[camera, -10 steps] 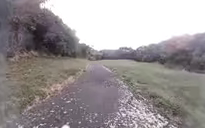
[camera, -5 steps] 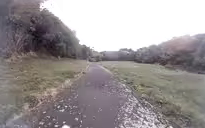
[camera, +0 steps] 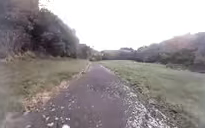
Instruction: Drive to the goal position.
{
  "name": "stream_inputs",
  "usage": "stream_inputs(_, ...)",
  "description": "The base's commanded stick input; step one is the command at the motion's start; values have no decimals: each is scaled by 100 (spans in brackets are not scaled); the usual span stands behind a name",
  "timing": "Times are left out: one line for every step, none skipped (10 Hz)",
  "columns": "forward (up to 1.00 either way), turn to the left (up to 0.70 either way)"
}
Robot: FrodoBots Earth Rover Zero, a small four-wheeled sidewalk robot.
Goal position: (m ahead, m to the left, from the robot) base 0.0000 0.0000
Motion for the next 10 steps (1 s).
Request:
stream_inputs(0, 0)
stream_inputs(0, 0)
stream_inputs(0, 0)
stream_inputs(0, 0)
stream_inputs(0, 0)
stream_inputs(0, 0)
stream_inputs(0, 0)
stream_inputs(13, 0)
stream_inputs(27, 0)
stream_inputs(40, 0)
